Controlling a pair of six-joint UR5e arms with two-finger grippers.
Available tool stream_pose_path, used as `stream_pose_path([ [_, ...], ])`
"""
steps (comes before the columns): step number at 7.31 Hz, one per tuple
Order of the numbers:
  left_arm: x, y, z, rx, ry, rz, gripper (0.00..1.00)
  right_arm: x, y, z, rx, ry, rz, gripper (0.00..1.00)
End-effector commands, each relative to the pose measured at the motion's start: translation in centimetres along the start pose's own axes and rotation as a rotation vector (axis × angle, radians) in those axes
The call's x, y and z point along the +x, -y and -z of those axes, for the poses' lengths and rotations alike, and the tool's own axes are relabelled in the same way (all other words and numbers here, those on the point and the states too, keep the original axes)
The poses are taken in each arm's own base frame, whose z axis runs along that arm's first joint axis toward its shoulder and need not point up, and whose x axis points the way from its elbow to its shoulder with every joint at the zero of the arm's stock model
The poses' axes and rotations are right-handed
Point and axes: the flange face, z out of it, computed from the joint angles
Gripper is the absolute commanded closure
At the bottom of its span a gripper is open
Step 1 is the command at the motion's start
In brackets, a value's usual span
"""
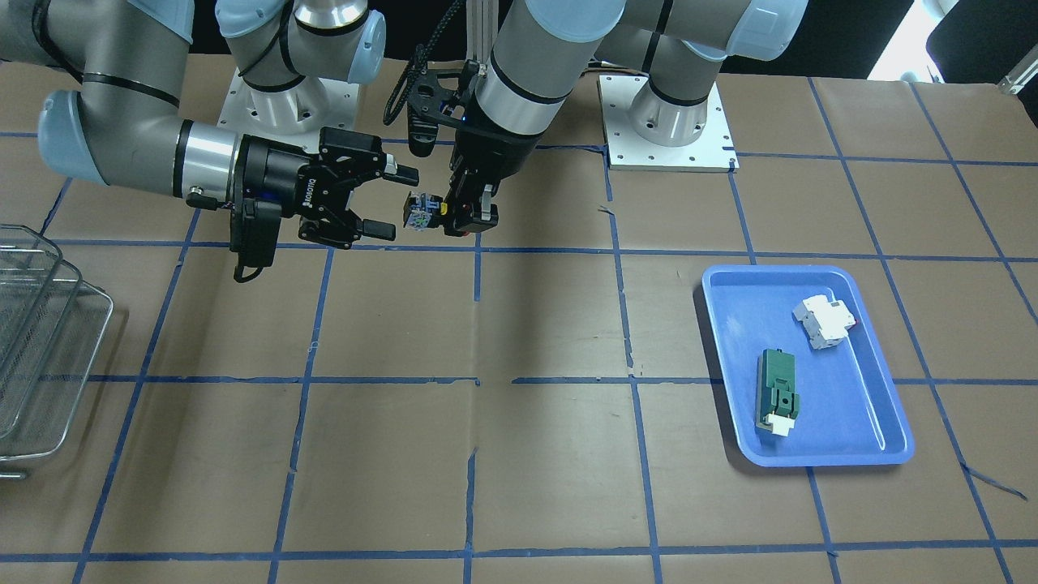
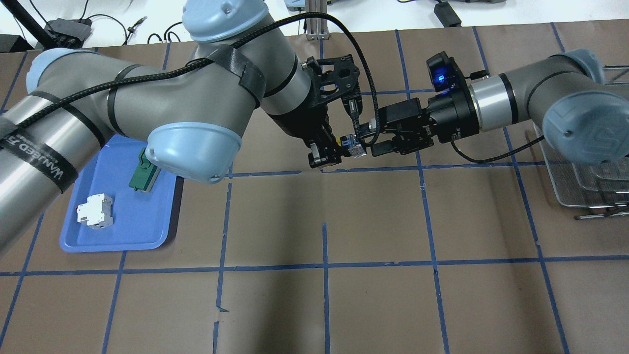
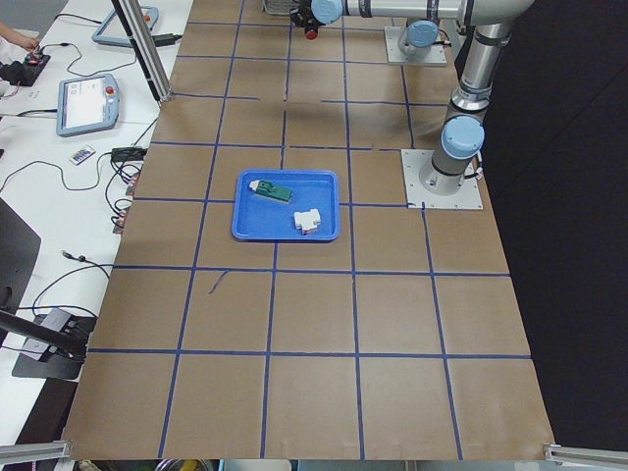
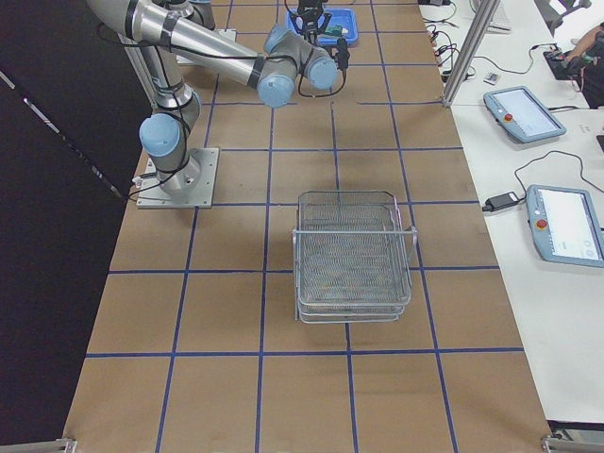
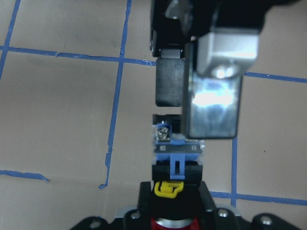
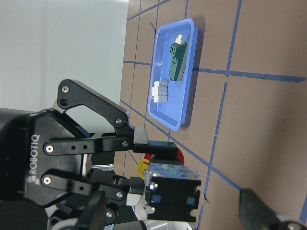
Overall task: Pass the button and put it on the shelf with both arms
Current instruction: 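Close the right gripper on the button's body beside the left gripper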
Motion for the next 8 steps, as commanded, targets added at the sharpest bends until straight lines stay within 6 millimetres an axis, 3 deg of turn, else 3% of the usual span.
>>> stream_pose_path([
  [1,-0.02,0.00,-0.10,0.001,-0.003,0.005,1.00,-0.03,-0.07,0.01,-0.003,-0.002,-0.008,0.40],
  [3,-0.01,0.04,0.03,0.004,0.002,0.014,1.00,-0.21,-0.17,0.05,-0.003,-0.004,-0.018,0.81],
  [4,0.00,0.02,-0.03,0.004,0.002,0.014,1.00,-0.20,-0.18,0.06,-0.004,-0.005,-0.020,0.90],
  [6,0.05,0.06,0.21,0.005,0.007,0.022,1.00,-0.19,-0.10,0.08,-0.004,-0.007,-0.017,0.93],
  [7,0.03,0.10,0.28,0.005,0.008,0.055,0.54,-0.23,-0.07,0.12,-0.004,-0.009,-0.016,0.93],
  [8,0.11,0.12,0.29,0.009,0.006,0.069,0.01,-0.33,0.09,0.20,-0.003,-0.010,-0.012,0.93],
])
